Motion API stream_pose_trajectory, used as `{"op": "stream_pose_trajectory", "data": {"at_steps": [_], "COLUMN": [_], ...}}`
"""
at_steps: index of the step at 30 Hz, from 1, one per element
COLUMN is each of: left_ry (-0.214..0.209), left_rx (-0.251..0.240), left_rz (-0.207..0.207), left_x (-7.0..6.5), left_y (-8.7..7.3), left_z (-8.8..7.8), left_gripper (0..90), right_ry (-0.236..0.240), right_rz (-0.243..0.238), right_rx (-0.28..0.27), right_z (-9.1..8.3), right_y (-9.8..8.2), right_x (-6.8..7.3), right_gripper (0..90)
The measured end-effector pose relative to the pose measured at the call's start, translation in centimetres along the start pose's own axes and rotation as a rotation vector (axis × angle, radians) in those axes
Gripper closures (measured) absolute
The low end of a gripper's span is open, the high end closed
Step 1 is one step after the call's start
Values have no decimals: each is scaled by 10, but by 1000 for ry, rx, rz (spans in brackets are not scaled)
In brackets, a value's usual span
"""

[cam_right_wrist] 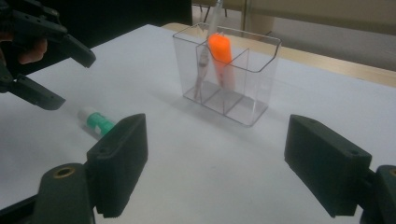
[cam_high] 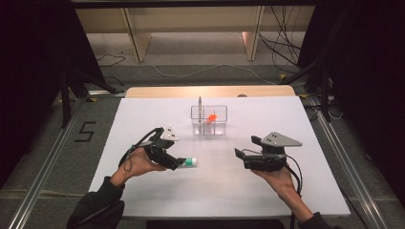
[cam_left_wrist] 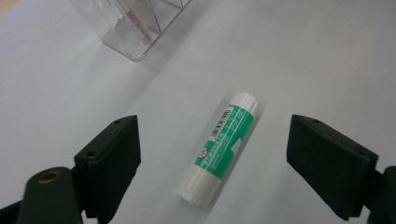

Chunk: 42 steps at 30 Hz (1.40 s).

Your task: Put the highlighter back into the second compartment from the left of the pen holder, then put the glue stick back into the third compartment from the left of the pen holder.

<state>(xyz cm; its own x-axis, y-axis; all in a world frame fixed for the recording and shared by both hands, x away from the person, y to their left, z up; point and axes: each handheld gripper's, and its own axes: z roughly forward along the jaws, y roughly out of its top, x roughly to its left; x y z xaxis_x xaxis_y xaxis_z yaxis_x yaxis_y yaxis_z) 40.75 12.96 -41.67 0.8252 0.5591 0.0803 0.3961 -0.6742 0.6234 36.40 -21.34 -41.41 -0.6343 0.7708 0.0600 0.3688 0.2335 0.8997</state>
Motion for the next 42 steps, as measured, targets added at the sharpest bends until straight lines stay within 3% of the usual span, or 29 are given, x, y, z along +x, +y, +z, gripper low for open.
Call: {"op": "stream_pose_trajectory", "data": {"at_steps": [11, 14, 20, 26, 31, 42], "left_ry": [-16, -15, -31, -37, -50, -75], "left_rx": [95, 102, 177, 217, 267, 326], "left_rz": [47, 45, 71, 75, 110, 138], "left_x": [-2, -2, 2, 4, 5, 4], "left_y": [1, 1, 0, -1, 0, -3], "left_z": [8, 11, 18, 23, 26, 37], "left_gripper": [159, 158, 162, 171, 199, 261], "right_ry": [23, 28, 27, 31, 37, 39], "right_rz": [-8, -10, -2, -10, -7, -16], "right_rx": [10, 10, 18, 18, 29, 38], "right_z": [-3, -3, -4, -3, -1, 1], "right_y": [-3, -3, -5, -6, -7, -8], "right_x": [7, 9, 10, 10, 11, 11], "right_gripper": [198, 198, 198, 198, 199, 200]}}
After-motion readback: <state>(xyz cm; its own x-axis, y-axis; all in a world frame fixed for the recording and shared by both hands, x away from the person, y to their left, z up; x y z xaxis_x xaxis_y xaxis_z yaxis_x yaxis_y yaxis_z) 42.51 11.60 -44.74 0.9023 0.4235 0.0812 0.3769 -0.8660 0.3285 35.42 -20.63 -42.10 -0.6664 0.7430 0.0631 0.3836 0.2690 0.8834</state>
